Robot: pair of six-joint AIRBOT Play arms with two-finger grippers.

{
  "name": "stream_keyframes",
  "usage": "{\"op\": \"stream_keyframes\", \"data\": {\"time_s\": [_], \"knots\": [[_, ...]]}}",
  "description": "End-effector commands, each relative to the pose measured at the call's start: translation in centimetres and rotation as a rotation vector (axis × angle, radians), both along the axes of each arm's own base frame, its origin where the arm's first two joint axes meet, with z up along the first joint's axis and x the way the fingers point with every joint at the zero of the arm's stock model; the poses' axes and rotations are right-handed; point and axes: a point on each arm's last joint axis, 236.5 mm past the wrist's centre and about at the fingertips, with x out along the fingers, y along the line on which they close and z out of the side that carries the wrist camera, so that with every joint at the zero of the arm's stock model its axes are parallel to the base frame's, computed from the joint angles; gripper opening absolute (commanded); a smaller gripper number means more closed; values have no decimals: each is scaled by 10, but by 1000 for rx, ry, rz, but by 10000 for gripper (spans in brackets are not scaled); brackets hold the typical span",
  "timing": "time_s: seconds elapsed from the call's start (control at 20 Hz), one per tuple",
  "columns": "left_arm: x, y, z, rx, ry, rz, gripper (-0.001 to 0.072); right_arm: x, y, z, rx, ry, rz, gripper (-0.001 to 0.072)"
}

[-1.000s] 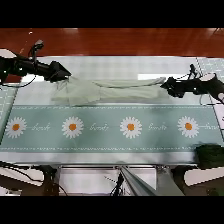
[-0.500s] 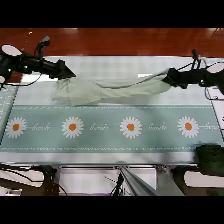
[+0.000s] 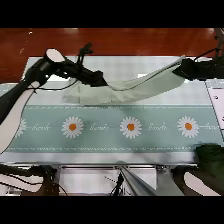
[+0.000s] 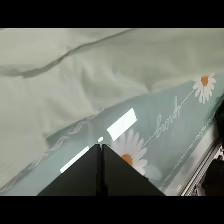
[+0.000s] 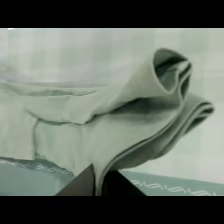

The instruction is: Fold the shirts.

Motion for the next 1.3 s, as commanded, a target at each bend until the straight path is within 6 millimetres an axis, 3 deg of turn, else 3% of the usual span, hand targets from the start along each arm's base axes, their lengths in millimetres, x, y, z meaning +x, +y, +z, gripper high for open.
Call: {"op": "stream_keyframes", "data": {"time_s": [0.0,0.25,0.55,0.6,0.7,0.85,0.95,1.1,1.25], "knots": [[-10,-51,-5,-11,-24,16,27,-36,11,31,-52,-29,25,14],[-51,-100,-44,4,99,-33,27,-73,10,64,-81,-77,4,14],[-108,-195,-59,-177,283,-7,27,-106,13,85,-81,-106,8,14],[-115,-204,-62,-192,298,-10,27,-107,9,85,-93,-109,-2,14],[-112,-204,-64,-199,290,-3,27,-107,5,83,-111,-106,-12,14],[-66,-174,-35,-244,232,58,26,-96,3,93,-106,-161,-37,14],[-19,-132,11,-298,119,114,25,-82,9,110,-53,-239,-48,14],[42,-37,95,-315,-107,246,25,-66,36,119,68,-276,18,14],[62,61,176,-315,-296,366,25,-47,74,105,105,-265,105,14]]}}
